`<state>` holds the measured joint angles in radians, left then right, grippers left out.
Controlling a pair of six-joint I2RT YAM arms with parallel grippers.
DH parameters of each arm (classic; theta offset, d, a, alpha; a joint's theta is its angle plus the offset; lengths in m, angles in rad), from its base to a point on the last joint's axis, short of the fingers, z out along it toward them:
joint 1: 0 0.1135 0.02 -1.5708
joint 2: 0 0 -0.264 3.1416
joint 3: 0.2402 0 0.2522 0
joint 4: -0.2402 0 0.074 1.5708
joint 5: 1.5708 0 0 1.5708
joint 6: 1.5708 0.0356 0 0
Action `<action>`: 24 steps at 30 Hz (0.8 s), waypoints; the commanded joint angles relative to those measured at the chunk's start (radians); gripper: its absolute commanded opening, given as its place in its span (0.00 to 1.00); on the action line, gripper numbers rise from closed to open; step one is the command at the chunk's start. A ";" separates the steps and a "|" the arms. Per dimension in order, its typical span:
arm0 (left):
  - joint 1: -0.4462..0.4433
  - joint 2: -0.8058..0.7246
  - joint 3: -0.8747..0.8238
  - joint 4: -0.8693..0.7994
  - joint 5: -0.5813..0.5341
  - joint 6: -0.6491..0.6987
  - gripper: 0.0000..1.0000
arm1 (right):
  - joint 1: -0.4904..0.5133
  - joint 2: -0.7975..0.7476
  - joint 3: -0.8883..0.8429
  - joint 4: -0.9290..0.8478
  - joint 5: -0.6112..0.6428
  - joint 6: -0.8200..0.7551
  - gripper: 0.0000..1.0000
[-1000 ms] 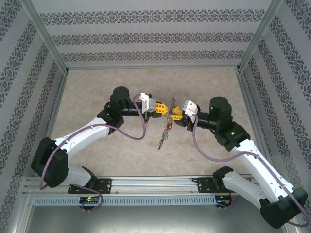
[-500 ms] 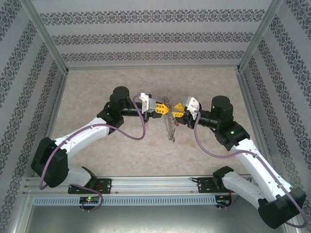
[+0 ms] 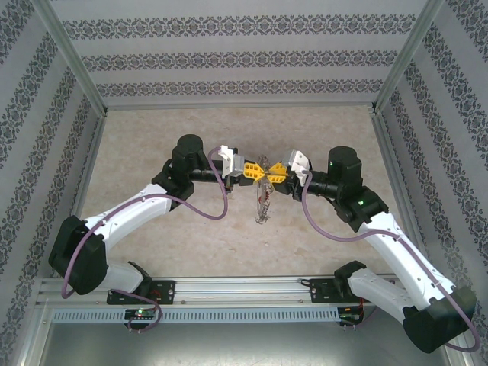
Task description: Put the keys on the keyring
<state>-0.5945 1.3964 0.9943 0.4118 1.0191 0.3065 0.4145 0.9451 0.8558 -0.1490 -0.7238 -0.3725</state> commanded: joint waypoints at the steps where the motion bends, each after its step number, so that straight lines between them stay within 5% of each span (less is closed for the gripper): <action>1: 0.004 0.008 0.045 -0.002 0.045 0.029 0.00 | -0.003 -0.005 0.035 -0.003 -0.038 -0.015 0.21; 14: 0.004 0.025 0.061 -0.081 0.039 0.081 0.00 | -0.003 -0.043 0.028 -0.019 -0.041 -0.041 0.23; 19: 0.004 0.024 0.067 -0.090 0.047 0.079 0.00 | -0.002 -0.030 0.047 -0.044 -0.073 -0.044 0.11; 24: 0.004 0.015 0.067 -0.085 0.045 0.076 0.00 | 0.006 -0.022 0.039 -0.051 -0.063 -0.055 0.24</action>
<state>-0.5945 1.4204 1.0218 0.3202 1.0325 0.3634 0.4149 0.9192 0.8707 -0.1944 -0.7517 -0.4088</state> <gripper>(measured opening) 0.059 0.228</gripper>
